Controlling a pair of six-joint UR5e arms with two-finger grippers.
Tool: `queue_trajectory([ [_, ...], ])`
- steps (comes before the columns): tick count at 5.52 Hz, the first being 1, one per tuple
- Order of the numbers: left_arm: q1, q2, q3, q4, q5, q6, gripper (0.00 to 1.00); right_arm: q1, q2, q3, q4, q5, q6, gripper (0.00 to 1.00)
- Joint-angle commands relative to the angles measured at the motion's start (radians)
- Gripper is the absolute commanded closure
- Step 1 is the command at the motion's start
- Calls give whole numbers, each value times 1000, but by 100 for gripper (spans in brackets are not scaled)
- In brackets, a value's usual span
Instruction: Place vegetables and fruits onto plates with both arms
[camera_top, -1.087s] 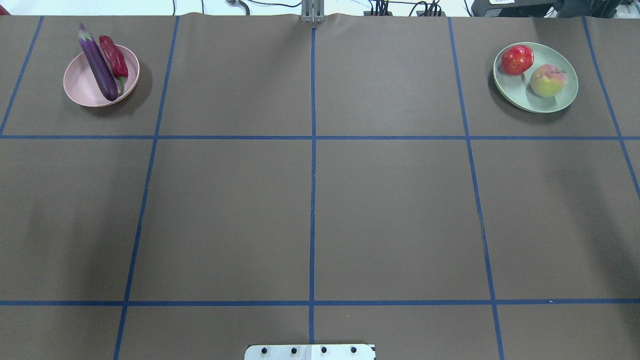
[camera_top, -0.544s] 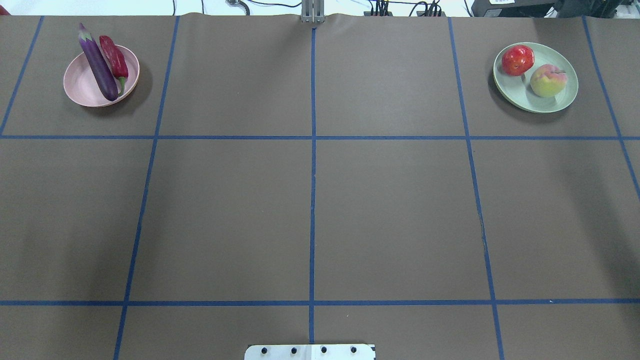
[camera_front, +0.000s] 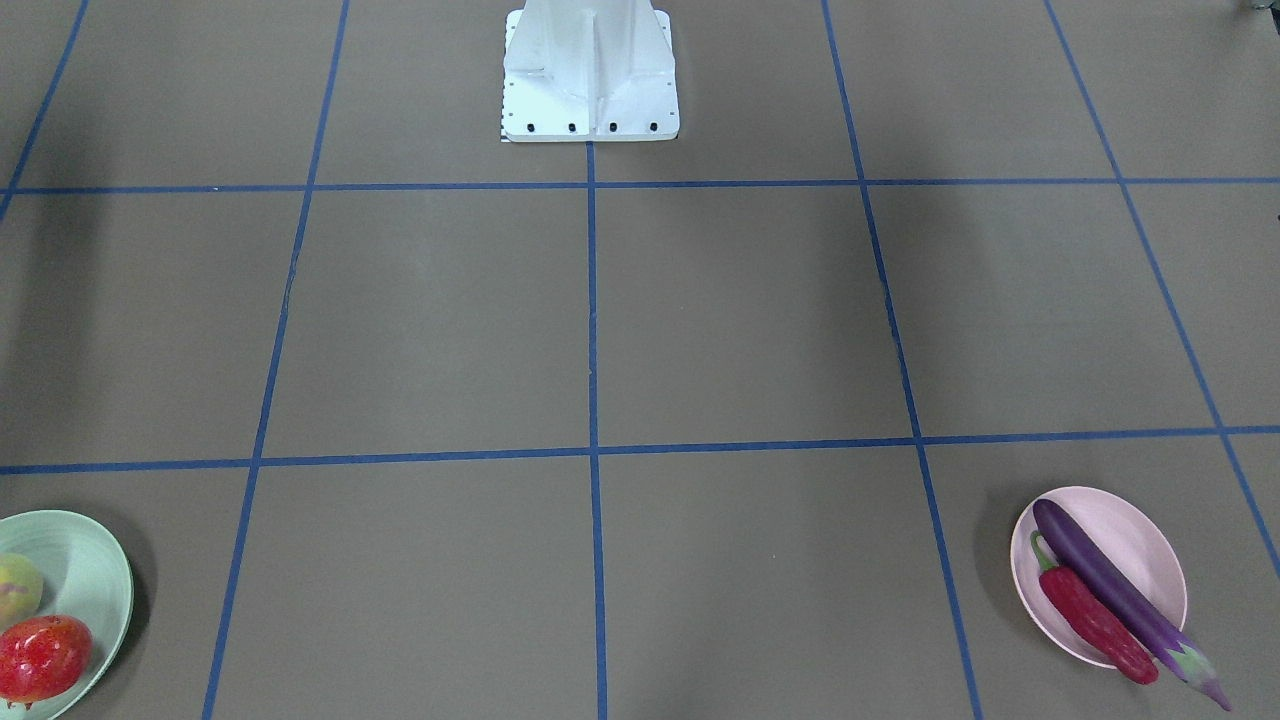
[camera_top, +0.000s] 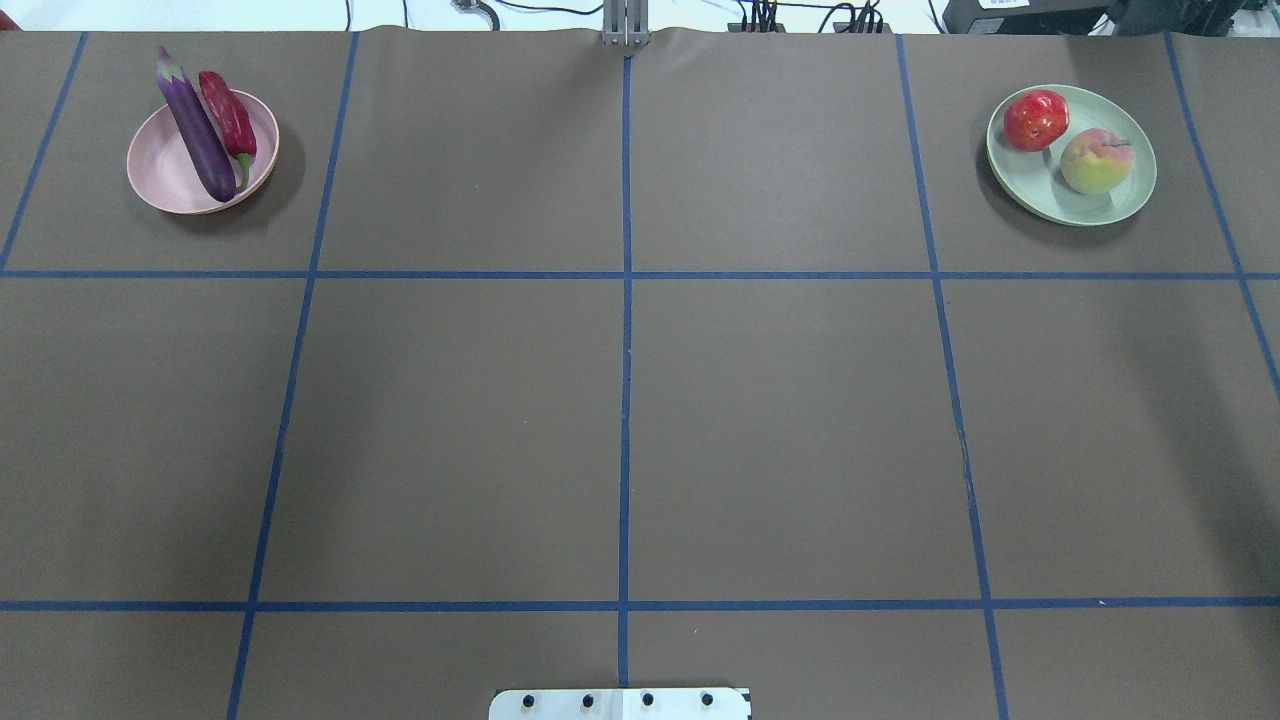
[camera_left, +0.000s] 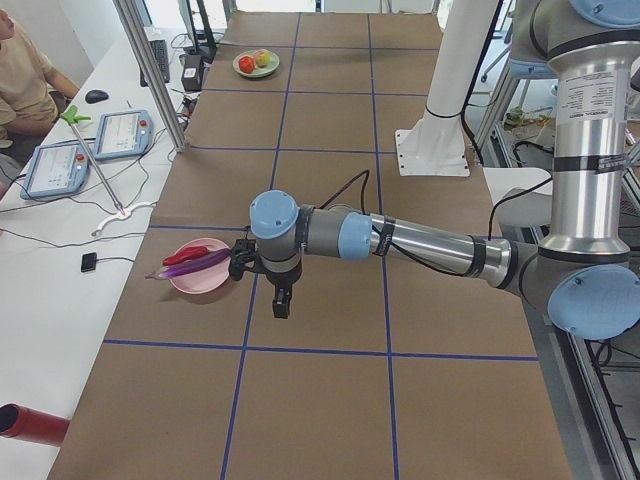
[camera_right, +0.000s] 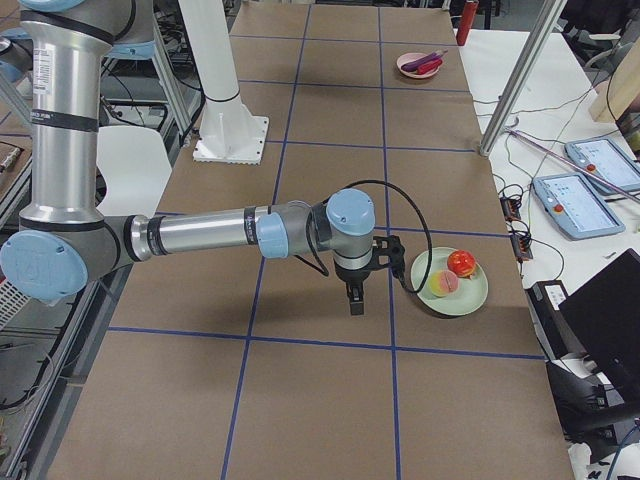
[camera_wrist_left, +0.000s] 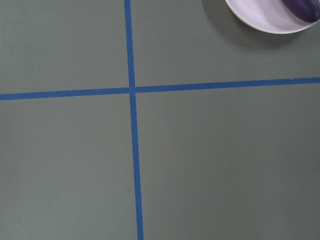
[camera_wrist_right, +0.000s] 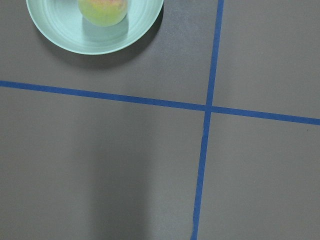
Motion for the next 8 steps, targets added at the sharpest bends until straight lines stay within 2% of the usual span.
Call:
queue_trajectory([
  [1,-1,2,-11,-24,10,3,0,0,10,-46,9,-4,-9,0],
  [3,-4,6,-76,-13,6,-5,0,-2,4,-55,5,21,-9,0],
  [4,-1,5,-77,-12,4,-7,0,-2,4,-63,5,51,-9,0],
  [8,5,-1,-71,-23,7,-5,0,-5,12,-78,11,56,-4,0],
])
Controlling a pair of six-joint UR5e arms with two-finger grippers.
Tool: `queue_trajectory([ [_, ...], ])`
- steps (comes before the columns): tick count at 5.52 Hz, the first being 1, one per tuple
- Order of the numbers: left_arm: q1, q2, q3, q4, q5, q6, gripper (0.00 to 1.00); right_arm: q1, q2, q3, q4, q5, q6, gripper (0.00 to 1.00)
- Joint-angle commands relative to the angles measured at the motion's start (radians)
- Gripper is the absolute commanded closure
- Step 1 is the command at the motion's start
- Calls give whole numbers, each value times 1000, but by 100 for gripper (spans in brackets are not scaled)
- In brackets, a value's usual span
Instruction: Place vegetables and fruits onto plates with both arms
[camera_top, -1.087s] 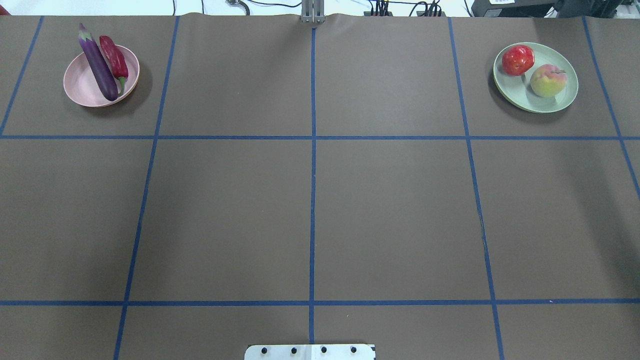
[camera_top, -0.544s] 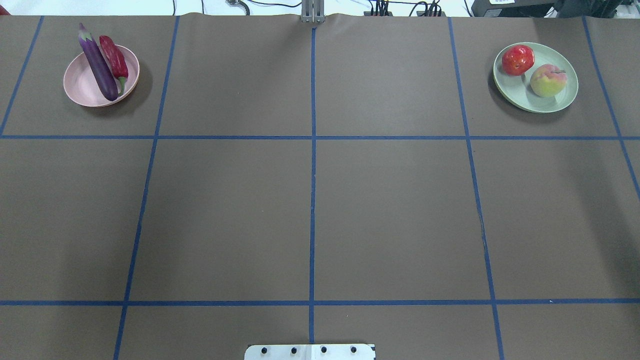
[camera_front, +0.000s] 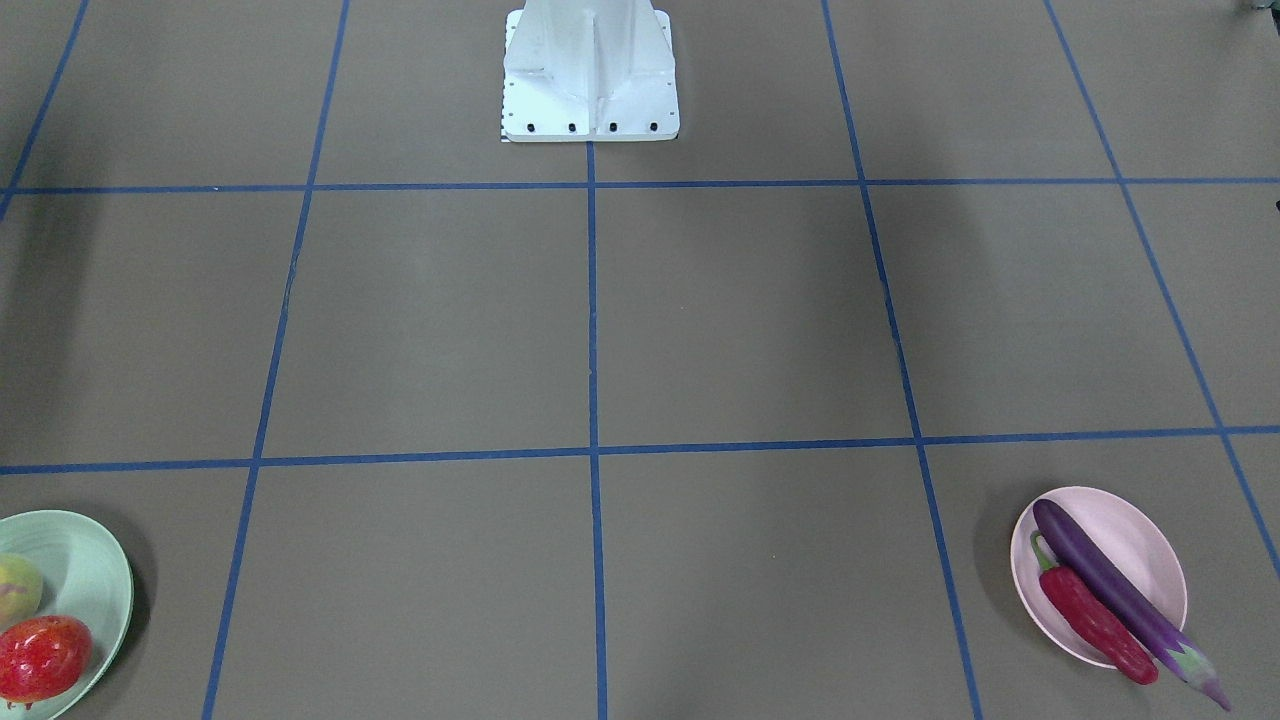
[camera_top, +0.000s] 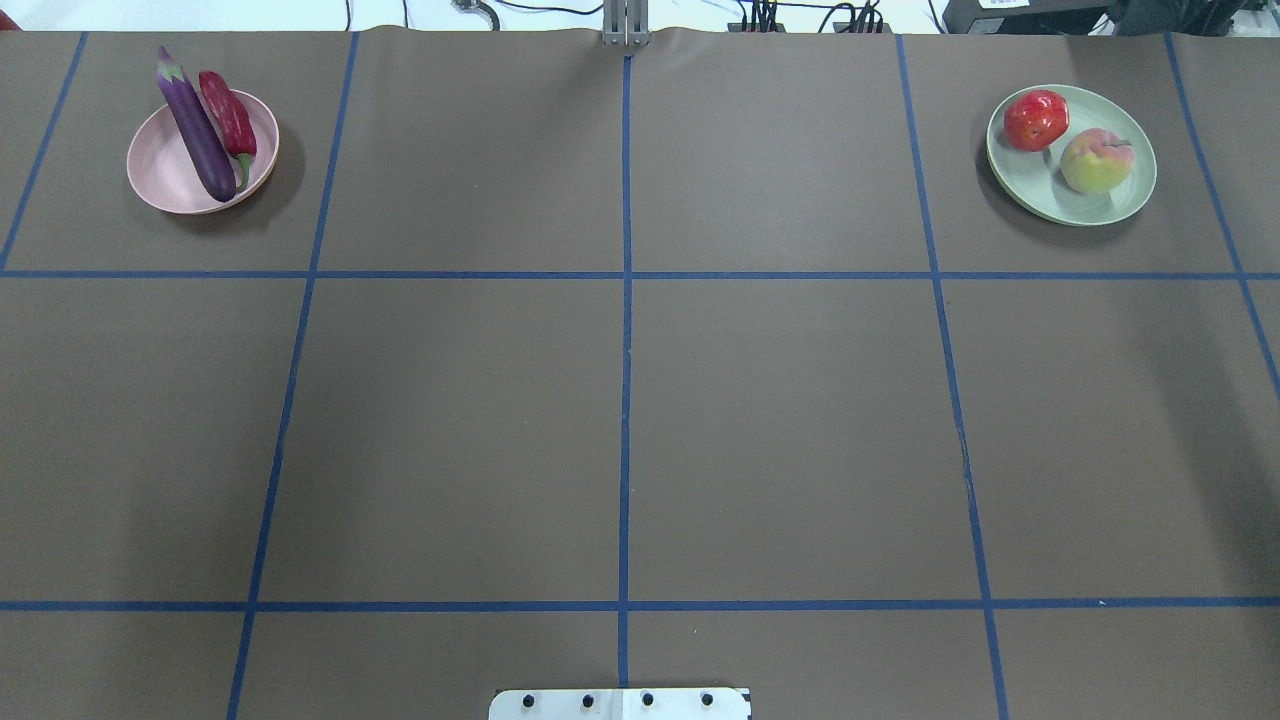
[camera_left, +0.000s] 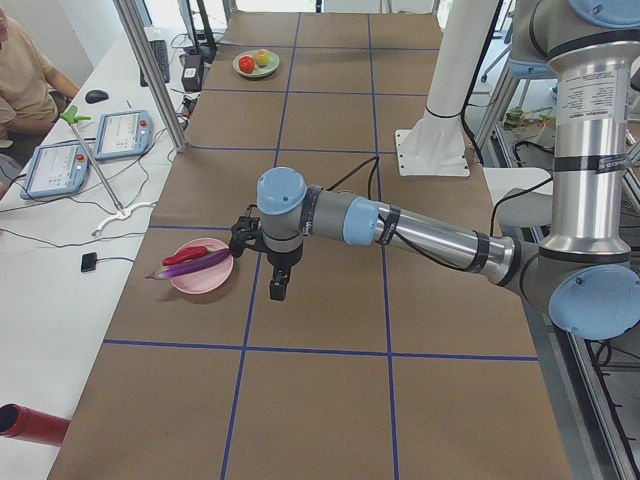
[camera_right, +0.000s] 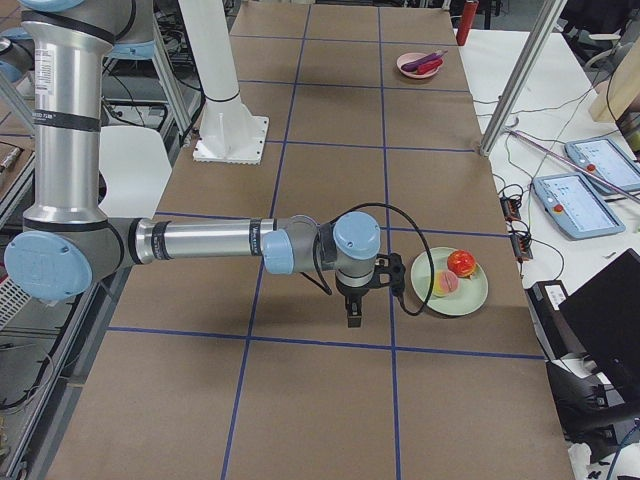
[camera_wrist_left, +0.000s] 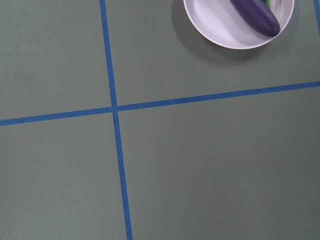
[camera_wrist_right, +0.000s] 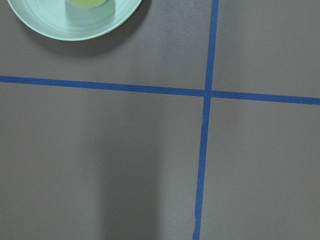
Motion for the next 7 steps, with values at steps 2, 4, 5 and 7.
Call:
queue_trajectory([
  [2,-1,-7,6,-8,-1,4,0,-1,1,-8,39,1,0,0],
  [4,1,-7,7,-8,-7,2,0,-13,1,-11,39,1,0,0],
  [5,1,-7,12,-8,-7,4,0,-23,1,-19,39,0,0,0],
  [7,1,-10,10,-8,-7,1,0,-33,9,-28,41,-2,-1,0],
])
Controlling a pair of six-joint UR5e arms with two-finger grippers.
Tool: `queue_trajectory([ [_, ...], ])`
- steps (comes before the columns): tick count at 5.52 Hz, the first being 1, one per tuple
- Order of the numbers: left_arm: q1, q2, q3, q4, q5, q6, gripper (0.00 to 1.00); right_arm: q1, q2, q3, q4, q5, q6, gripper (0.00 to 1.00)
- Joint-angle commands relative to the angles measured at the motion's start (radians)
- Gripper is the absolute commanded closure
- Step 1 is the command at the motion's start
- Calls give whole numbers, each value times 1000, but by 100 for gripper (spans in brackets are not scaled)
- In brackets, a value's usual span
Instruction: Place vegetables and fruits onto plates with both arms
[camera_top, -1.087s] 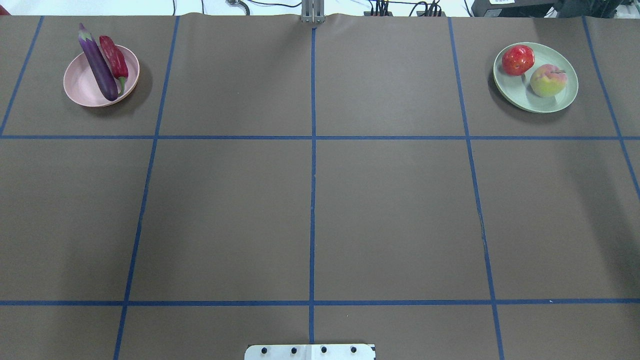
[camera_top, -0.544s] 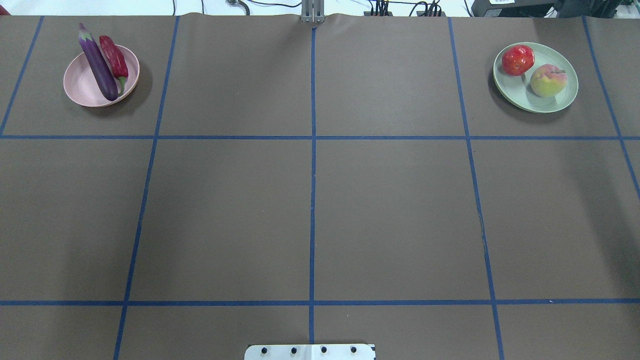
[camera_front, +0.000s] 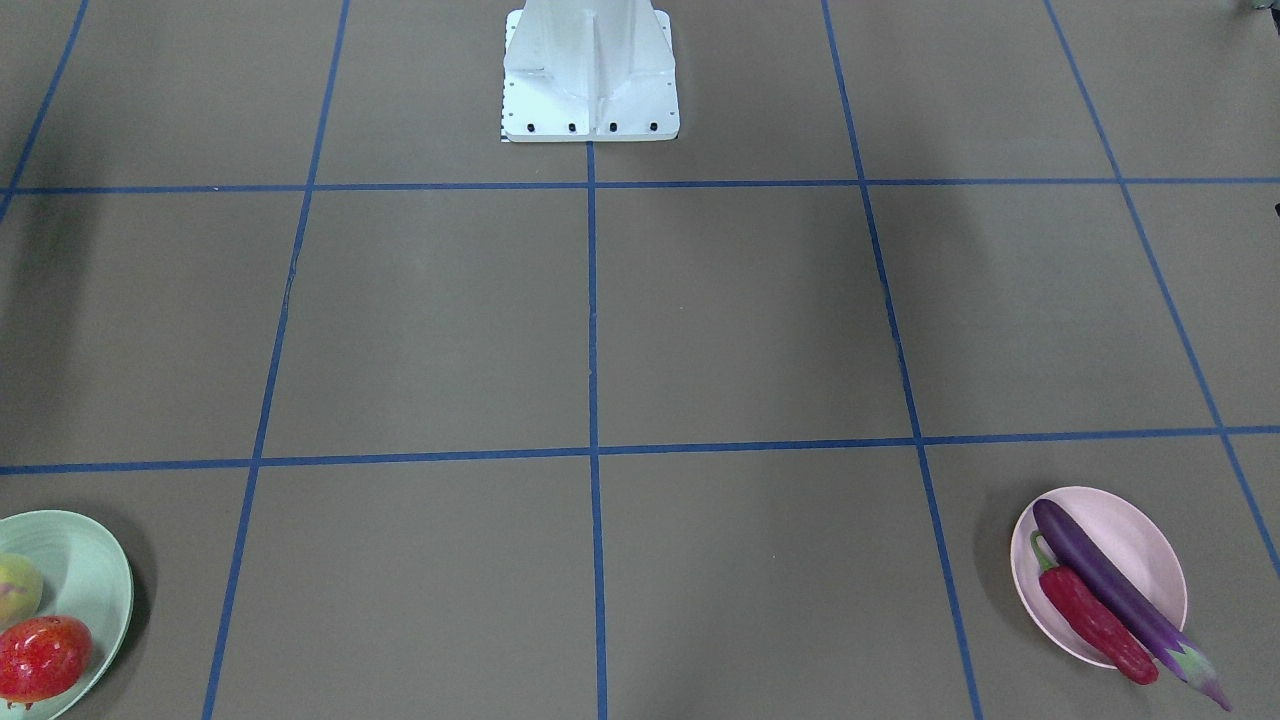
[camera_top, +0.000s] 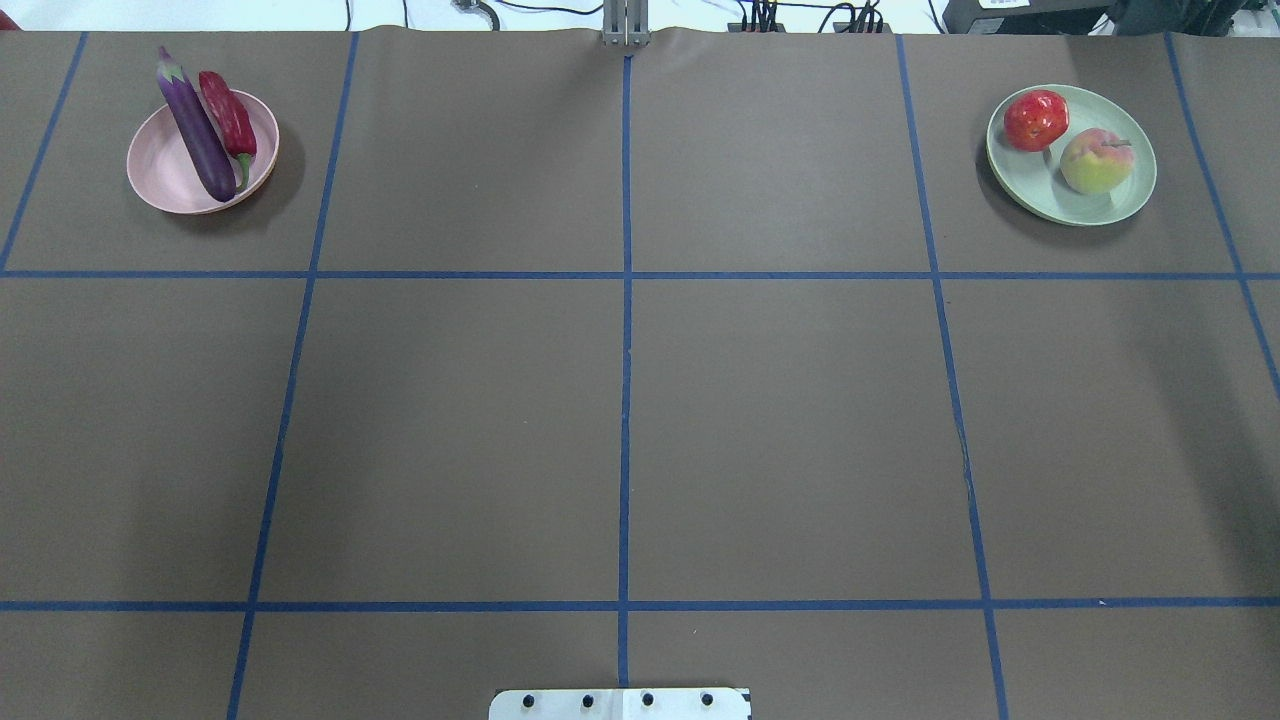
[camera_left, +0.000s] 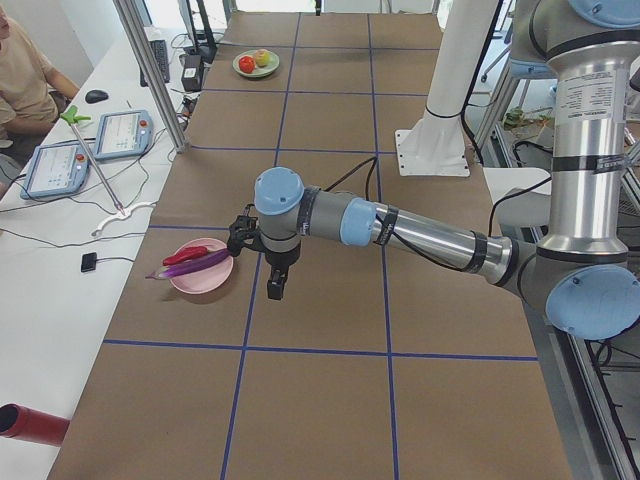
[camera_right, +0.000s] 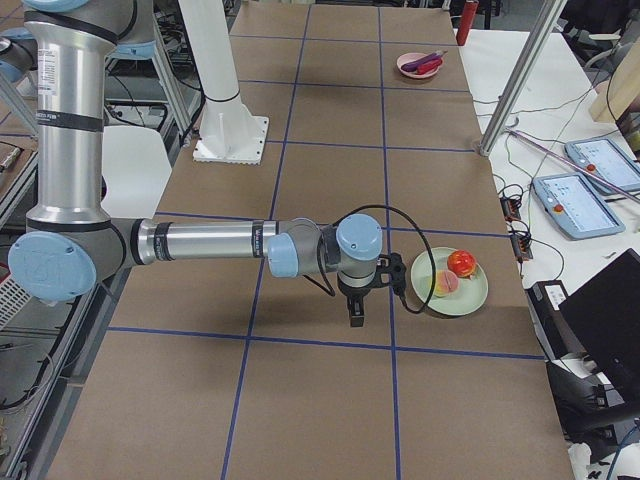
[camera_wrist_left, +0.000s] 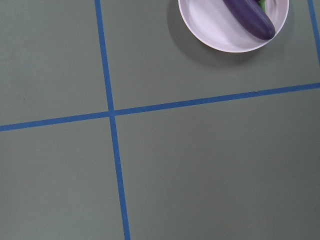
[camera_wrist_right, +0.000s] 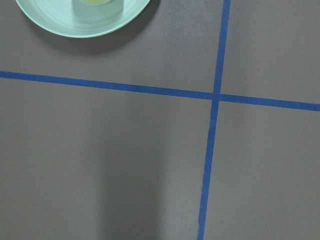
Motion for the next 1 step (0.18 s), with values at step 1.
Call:
queue_trajectory([
  [1,1,-9,3,-1,-2,-3,0,-5,4,-3,0,0,0,0],
])
